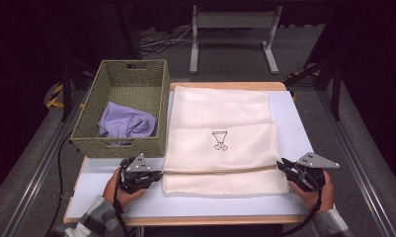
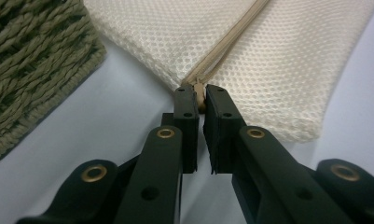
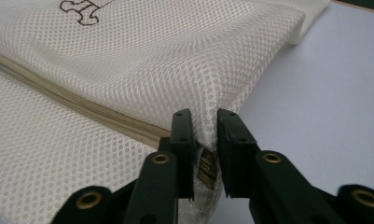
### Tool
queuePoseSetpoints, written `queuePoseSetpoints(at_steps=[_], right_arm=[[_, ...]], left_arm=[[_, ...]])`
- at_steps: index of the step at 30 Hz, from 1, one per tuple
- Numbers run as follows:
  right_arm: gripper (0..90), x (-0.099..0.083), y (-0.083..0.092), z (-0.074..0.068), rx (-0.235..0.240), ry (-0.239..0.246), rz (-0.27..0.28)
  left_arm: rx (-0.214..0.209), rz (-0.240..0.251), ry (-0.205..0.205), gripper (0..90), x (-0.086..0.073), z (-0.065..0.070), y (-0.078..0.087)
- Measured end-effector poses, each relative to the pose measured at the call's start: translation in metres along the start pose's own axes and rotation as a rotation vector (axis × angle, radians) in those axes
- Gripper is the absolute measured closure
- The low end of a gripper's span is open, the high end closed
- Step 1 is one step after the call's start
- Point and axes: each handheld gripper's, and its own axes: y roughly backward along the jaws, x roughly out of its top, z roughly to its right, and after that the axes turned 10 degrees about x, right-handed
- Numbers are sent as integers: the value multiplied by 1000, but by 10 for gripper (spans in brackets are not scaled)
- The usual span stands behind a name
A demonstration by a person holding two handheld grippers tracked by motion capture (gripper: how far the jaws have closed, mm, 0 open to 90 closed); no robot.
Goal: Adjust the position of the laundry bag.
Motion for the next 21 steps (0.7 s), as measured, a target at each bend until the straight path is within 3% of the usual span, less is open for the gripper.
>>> queuePoseSetpoints(at_steps=[3,7,10,14,15,18,21], right_arm=[[692,-1,1,1,3,1,-1],[594,0,6,1,0,-2,8],[524,1,9,2,-4,-16,13],[417,2,7,4,1,-11,3],[417,2,7,4,1,-11,3],[359,4,6,3,2,5,3],[311,7,5,1,2,17,12]], left_arm=[[1,19,-14,784,-3,2,5],[57,45,-49,692,-5,6,15],[65,82,-39,637,-9,5,24],[107,90,-31,499,-17,3,32],[130,91,-28,499,-19,2,35],[164,114,4,425,-27,-3,44],[204,103,19,330,-34,-8,47]])
